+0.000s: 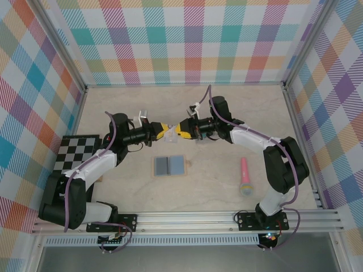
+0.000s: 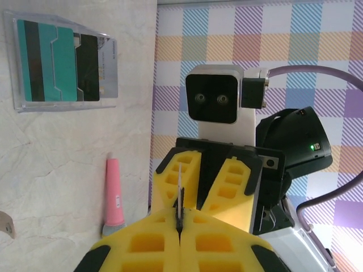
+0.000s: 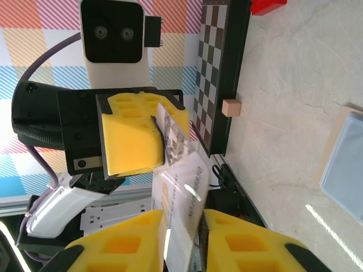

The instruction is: Take the credit cards out of the card holder

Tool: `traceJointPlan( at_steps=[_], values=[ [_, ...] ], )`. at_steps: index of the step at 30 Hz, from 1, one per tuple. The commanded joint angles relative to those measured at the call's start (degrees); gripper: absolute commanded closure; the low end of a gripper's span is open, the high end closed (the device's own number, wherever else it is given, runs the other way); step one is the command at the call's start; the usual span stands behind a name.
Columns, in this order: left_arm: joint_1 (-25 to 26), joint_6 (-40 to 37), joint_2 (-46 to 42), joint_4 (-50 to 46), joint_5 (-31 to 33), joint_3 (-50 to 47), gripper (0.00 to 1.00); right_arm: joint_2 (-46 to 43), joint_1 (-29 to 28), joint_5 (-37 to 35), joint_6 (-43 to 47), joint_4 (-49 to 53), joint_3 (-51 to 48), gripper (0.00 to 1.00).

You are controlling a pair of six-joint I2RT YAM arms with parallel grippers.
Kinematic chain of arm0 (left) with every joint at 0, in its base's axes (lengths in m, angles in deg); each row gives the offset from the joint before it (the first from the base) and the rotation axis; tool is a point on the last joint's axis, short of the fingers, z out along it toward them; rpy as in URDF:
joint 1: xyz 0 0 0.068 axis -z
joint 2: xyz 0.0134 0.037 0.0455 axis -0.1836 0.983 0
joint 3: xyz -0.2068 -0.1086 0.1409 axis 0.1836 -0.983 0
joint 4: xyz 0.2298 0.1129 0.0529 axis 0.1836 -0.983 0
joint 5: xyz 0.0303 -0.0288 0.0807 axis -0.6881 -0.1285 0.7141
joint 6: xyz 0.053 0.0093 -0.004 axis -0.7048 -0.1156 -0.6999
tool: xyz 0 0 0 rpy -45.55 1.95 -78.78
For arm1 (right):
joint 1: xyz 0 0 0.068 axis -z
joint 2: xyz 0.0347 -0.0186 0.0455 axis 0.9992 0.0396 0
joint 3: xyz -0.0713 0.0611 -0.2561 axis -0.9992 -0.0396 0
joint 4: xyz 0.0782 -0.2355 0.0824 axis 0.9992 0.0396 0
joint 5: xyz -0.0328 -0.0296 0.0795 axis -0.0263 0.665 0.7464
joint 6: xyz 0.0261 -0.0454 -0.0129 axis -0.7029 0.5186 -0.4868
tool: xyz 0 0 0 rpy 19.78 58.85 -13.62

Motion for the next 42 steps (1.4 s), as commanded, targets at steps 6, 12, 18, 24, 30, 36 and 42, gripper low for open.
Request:
traceJointPlan(
  at_steps=[6,12,18,24,30,36,42],
  values=[
    [1.28,1.89,-2.71,1.62,5.43,-0.68,1.00,-1.28,-1.14,-0.16,-2.92,-4.28,-0.29,0.85],
    [1.28,-7.73,-4.53,-16.97,9.46,2.28,0.71,-2.12,-0.23,-5.29,8.66,14.65,4.45,1.00],
    [1.28,-20.34,-7.50,-43.17,20.92,8.83,0.26,-2.20,1.46,-24.59,31.69,48.74,16.59,1.00],
    [1.21,-28.16,-9.59,-53.48,26.92,11.21,0.03,-0.60,3.84,-42.47,43.77,64.51,24.36,1.00],
    [1.19,-31.25,-9.46,-57.69,29.59,12.02,0.00,3.16,6.63,-51.30,49.16,70.03,29.45,1.00],
    [1.19,-32.03,-7.77,-59.79,29.43,12.08,0.00,10.63,10.16,-52.11,51.59,72.72,35.26,1.00],
    [1.19,-31.61,-7.88,-59.15,28.49,11.00,0.00,15.51,12.76,-51.09,53.17,72.45,39.28,1.00]
  ],
)
